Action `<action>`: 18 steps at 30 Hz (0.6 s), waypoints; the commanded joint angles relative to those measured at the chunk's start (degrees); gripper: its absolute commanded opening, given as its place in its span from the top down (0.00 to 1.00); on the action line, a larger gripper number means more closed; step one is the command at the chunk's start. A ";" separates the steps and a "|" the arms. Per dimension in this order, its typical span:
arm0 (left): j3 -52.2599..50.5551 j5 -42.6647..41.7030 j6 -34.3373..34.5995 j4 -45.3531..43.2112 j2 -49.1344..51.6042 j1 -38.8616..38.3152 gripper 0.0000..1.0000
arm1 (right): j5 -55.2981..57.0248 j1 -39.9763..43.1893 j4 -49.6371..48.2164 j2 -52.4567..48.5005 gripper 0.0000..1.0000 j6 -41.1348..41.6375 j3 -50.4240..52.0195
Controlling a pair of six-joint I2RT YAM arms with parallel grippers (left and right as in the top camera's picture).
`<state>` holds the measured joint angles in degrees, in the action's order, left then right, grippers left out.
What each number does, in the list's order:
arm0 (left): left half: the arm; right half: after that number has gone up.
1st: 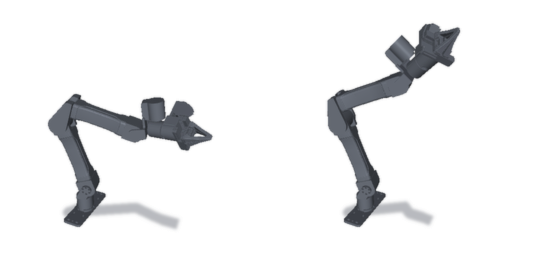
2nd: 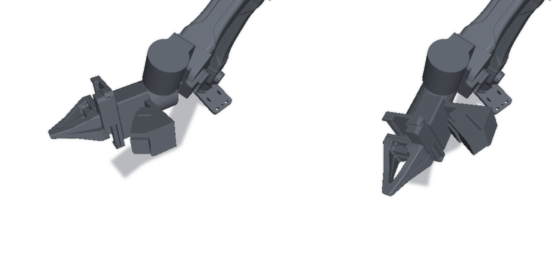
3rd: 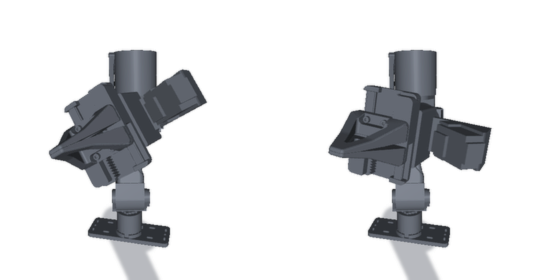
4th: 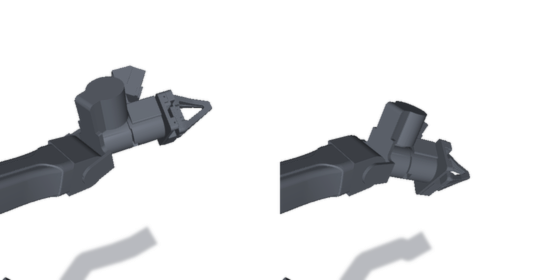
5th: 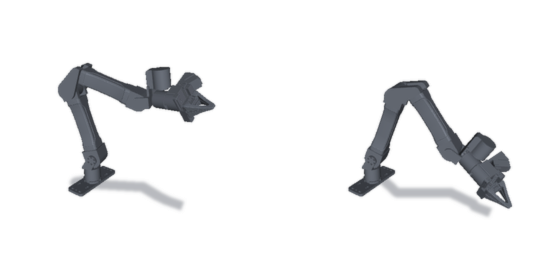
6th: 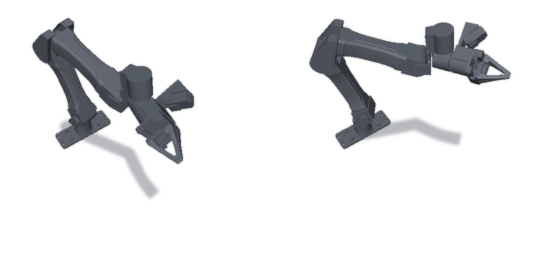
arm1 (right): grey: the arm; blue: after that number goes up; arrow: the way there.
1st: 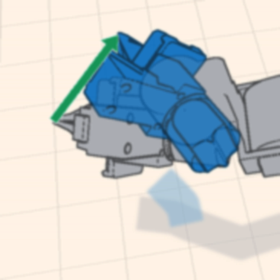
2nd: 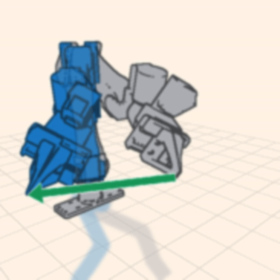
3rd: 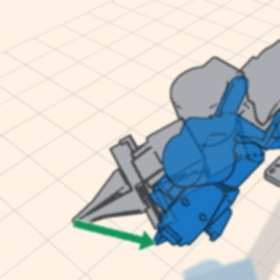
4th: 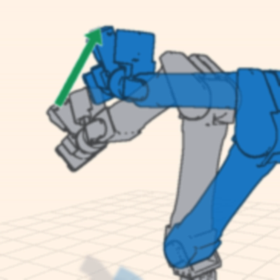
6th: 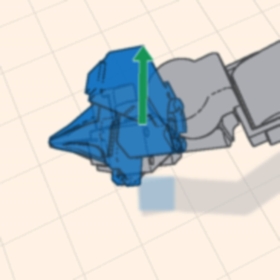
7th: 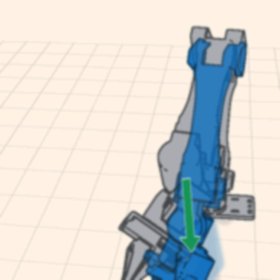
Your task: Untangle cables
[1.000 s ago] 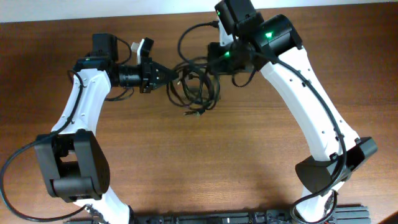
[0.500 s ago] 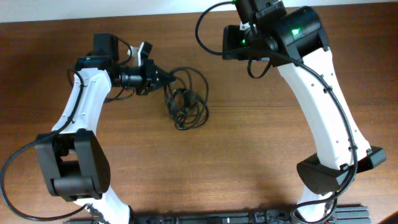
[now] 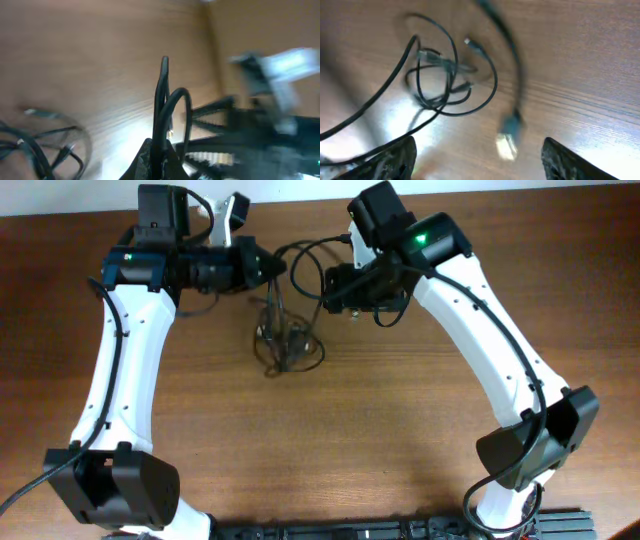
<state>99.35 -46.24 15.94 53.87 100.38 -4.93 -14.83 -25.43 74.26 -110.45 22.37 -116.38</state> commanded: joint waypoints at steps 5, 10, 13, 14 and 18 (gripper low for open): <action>1.22 -1.18 2.54 0.57 -1.40 -0.28 1.00 | -11.54 3.21 -0.61 0.42 0.21 -2.08 -3.69; 1.22 -5.11 5.33 0.02 -1.40 -0.28 1.00 | -4.83 -0.55 -3.74 0.35 0.21 -1.95 1.38; 1.22 -8.07 5.49 -0.22 -1.40 -0.28 1.00 | -4.83 -0.55 -5.18 0.33 0.51 -1.99 3.91; 1.22 -8.04 5.49 -0.22 -1.40 -0.28 1.00 | -4.83 -0.55 -5.75 0.33 0.64 -1.99 4.50; 1.22 -7.80 5.44 -0.15 -1.42 -0.26 1.00 | -4.85 -0.55 -6.38 0.33 0.96 -1.99 4.83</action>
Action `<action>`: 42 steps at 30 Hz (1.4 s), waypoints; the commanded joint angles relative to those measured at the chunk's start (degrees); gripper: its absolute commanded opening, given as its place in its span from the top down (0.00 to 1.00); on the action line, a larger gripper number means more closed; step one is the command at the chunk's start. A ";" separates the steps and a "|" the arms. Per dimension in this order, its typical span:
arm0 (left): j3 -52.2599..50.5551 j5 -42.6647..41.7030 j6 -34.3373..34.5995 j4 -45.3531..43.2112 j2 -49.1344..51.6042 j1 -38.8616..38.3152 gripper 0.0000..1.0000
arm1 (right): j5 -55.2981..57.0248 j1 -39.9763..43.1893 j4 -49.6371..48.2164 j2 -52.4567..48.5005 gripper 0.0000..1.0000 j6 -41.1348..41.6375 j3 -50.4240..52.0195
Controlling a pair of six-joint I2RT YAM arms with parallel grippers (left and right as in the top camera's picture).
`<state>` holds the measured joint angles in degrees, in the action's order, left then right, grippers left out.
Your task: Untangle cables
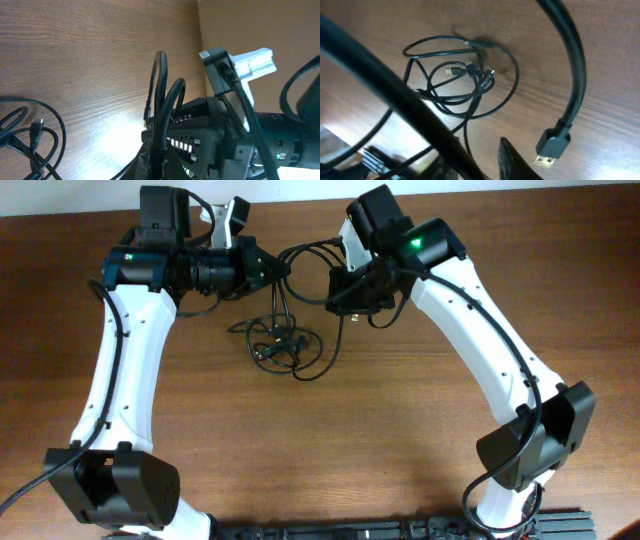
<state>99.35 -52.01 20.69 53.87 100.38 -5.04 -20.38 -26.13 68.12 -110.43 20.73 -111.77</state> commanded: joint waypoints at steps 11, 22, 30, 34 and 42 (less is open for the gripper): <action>1.20 35.23 0.50 10.56 -1.40 -0.17 0.01 | -13.73 4.94 1.27 8.24 0.96 -0.09 -29.86; 1.22 29.51 -1.18 10.19 -1.38 0.00 0.01 | -13.11 5.20 -11.39 7.19 0.96 11.06 -50.56; 1.22 -16.63 -18.47 -3.61 -1.64 2.71 0.01 | -28.79 5.16 -16.15 6.88 0.96 20.00 -50.45; 1.22 -20.24 -23.02 -9.38 -1.64 2.73 0.01 | -30.23 5.33 -9.81 6.88 0.96 15.50 -50.45; 1.20 -33.35 -46.12 -7.30 -1.64 0.61 0.01 | -27.78 5.33 -9.57 6.08 0.96 15.54 -50.38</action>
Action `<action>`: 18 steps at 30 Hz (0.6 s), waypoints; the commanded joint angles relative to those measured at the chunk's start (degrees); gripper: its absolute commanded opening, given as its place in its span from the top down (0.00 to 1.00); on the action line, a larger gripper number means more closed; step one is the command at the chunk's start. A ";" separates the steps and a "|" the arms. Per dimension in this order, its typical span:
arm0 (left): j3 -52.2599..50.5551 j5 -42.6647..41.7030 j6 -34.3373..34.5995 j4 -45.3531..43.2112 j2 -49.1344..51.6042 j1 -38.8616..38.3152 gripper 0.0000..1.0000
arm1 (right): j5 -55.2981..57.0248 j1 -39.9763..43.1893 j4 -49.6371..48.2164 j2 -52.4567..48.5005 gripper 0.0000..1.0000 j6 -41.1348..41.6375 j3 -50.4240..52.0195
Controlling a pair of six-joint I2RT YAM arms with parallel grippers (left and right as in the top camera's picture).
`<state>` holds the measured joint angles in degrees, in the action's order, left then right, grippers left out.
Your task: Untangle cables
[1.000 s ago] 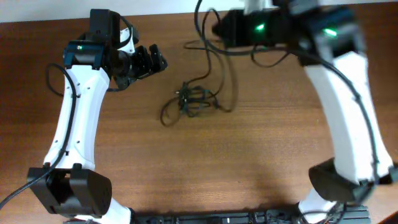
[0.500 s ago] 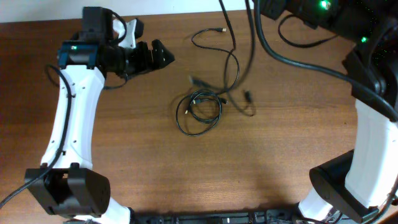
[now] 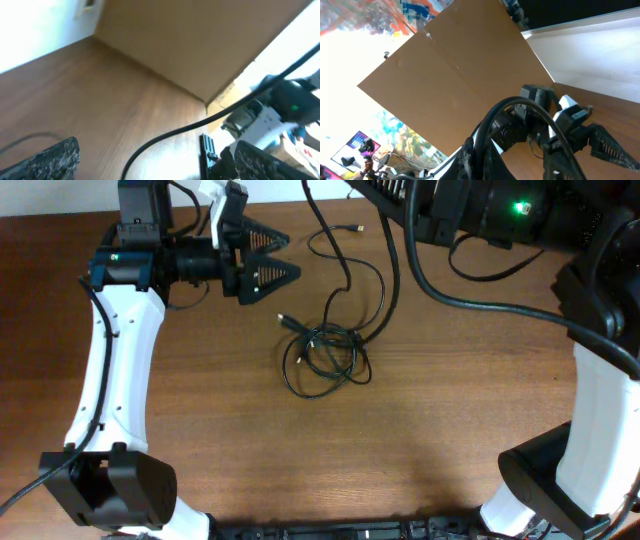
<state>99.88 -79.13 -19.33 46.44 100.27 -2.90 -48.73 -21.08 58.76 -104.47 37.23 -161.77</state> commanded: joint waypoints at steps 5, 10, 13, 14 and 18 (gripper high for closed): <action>0.68 -10.88 -8.50 0.11 -1.53 -4.59 0.00 | 1.18 0.59 -0.52 -1.77 0.96 -0.04 -0.37; 0.68 -10.99 -8.66 0.07 -1.53 -6.97 0.00 | 1.60 2.01 -1.77 -1.88 0.96 2.29 -0.37; 0.68 -10.95 -8.68 -0.39 -1.53 -9.51 0.03 | 1.09 1.97 -1.68 -1.95 0.96 2.58 -0.37; 0.68 -10.93 -8.66 -0.96 -1.53 -10.32 0.03 | 0.68 1.97 -1.62 -1.95 0.96 2.73 -0.39; 0.68 -10.88 -8.66 -2.45 -1.53 -11.69 0.06 | -0.61 1.92 -1.01 -1.99 0.96 2.71 -0.37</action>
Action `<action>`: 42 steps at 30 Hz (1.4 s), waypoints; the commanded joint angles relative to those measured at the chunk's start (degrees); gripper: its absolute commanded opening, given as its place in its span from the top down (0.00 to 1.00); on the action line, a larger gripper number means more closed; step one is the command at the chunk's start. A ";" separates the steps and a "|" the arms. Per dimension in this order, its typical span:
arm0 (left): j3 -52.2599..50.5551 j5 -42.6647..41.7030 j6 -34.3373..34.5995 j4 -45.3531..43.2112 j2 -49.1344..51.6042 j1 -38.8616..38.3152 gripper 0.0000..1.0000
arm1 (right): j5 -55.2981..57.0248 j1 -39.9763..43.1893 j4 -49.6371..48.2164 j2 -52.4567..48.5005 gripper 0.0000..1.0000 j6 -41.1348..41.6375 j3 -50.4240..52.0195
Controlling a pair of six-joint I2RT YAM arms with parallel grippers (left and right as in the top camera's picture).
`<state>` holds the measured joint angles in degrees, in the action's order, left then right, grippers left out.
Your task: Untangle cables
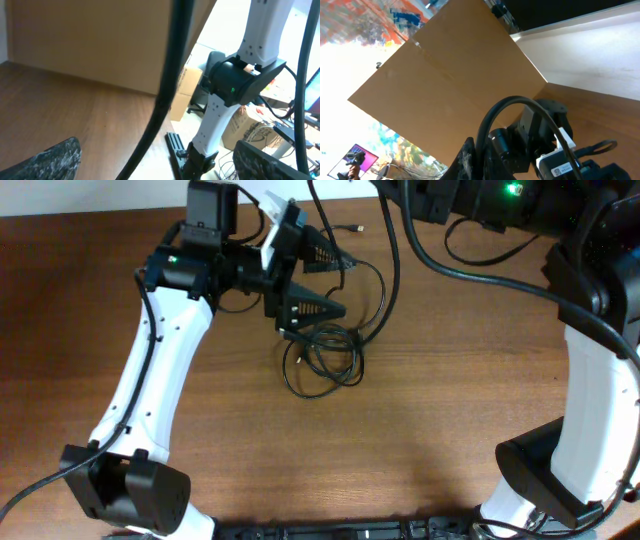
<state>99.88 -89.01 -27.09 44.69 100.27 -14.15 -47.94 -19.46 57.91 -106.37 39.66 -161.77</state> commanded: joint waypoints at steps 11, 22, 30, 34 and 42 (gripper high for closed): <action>0.68 11.23 4.96 -0.96 -1.53 -0.02 1.00 | 3.69 2.89 7.58 -0.09 0.96 -4.85 -0.39; 8.17 30.62 20.65 -4.59 -12.81 0.26 1.00 | 42.73 13.16 38.56 -0.15 0.73 -14.19 -0.37; 8.35 38.64 44.50 -32.48 -17.81 0.35 1.00 | 42.62 13.11 39.39 -0.31 0.72 -15.47 5.97; 8.33 59.54 49.37 -37.70 -17.46 3.69 1.00 | 42.60 13.11 39.28 -0.31 0.72 -15.45 13.38; 8.33 77.05 49.40 -39.34 -1.25 18.49 1.00 | 42.16 13.11 38.97 -0.33 0.72 -15.45 22.51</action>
<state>107.85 -16.53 21.71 7.49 92.25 0.45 -6.22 -6.42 96.77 -106.78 24.82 -140.53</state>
